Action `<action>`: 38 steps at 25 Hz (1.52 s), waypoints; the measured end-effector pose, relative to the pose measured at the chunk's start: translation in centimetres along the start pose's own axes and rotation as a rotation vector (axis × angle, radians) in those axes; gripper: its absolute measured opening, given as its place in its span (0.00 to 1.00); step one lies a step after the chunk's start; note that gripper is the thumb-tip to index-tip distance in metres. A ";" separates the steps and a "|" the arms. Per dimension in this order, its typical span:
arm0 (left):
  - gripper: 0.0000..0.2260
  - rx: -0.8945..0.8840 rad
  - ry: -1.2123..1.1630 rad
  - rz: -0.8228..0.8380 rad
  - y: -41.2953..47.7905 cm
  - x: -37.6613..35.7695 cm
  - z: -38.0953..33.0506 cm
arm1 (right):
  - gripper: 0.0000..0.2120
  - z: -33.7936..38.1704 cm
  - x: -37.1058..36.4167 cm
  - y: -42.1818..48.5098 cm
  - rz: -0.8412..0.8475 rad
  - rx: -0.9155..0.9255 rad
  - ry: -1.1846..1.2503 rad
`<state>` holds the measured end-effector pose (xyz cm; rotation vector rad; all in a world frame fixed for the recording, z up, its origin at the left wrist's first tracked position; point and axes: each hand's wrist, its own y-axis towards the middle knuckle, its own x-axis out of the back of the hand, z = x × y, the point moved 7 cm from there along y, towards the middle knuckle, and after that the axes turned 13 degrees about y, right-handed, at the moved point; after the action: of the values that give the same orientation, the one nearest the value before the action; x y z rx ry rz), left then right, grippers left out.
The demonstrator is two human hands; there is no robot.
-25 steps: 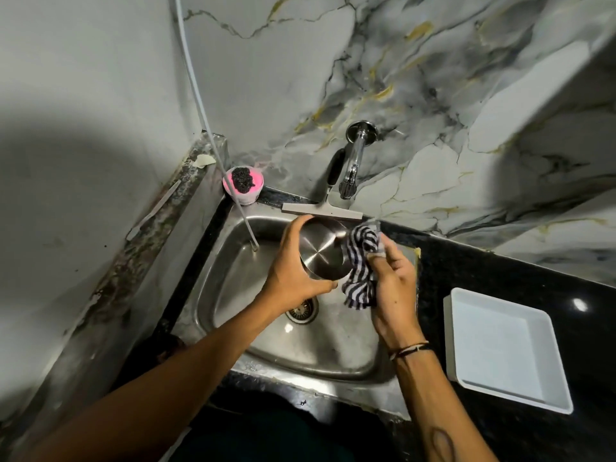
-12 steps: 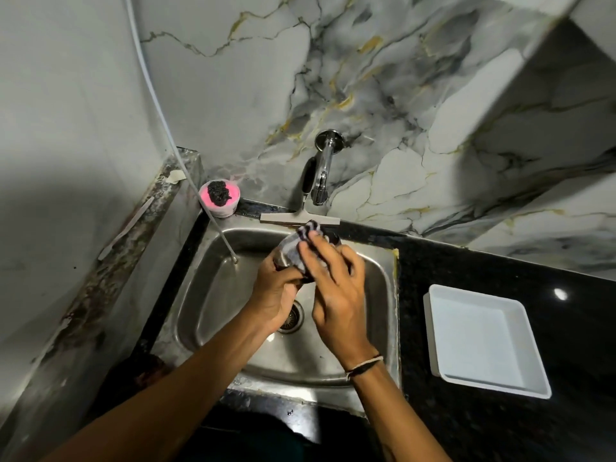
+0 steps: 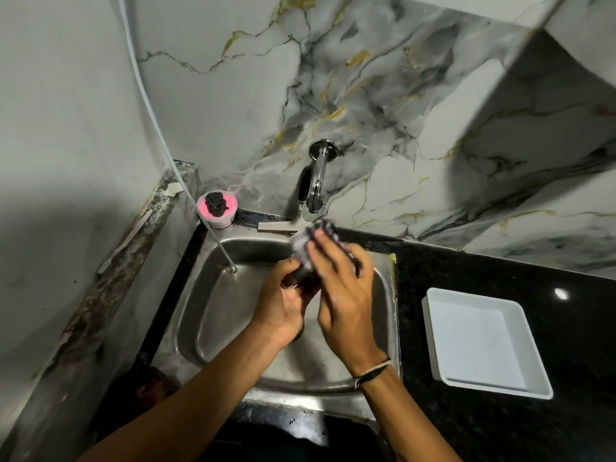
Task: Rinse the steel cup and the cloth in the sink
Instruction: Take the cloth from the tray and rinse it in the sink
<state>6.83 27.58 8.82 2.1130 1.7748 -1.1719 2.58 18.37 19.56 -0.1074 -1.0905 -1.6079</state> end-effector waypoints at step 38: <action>0.28 0.372 0.149 -0.061 2.5 -1.2 4.9 | 0.30 -2.4 -0.4 -1.6 0.236 -0.074 0.176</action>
<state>6.80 23.11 5.31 2.4199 1.8099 -1.4973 2.53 16.96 17.01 -0.1356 -0.8500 -1.4170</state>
